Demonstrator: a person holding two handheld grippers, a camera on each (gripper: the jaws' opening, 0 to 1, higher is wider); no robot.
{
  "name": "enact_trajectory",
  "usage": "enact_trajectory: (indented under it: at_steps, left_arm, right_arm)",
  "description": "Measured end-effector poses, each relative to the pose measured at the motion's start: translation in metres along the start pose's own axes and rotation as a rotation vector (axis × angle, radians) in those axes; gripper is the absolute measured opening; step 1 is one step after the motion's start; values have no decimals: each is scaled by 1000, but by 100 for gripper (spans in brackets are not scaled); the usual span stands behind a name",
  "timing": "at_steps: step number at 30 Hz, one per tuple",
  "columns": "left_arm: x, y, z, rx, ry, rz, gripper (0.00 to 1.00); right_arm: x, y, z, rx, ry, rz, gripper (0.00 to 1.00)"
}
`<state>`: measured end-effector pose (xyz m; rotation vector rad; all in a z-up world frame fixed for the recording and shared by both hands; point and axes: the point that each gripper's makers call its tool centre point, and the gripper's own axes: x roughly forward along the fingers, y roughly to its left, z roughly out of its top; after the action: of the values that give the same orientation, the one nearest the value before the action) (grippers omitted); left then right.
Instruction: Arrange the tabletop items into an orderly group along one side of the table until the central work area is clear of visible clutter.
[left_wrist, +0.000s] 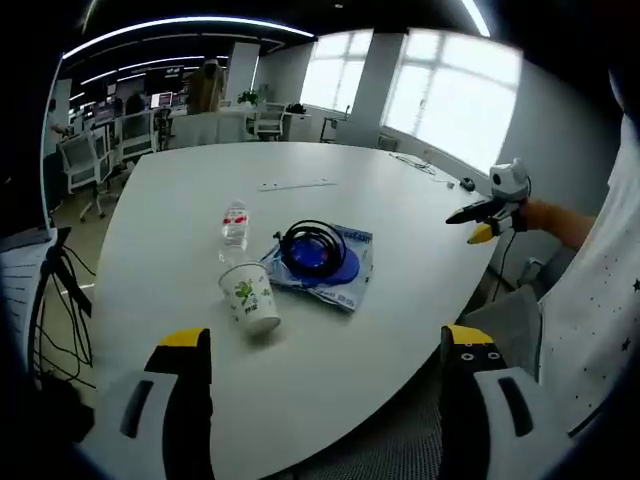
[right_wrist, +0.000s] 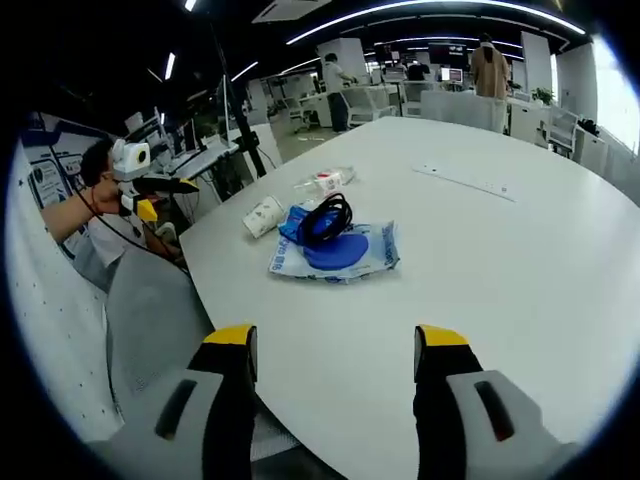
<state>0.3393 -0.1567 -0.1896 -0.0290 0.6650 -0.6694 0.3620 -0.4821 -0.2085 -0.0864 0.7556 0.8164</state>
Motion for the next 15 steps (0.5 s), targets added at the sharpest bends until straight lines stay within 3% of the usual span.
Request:
enact_trajectory:
  at_steps: [15]
  left_arm:
    - [0,1,3,6,-3,-3,97]
  right_arm:
    - [0,0,5,-15,2,4,62]
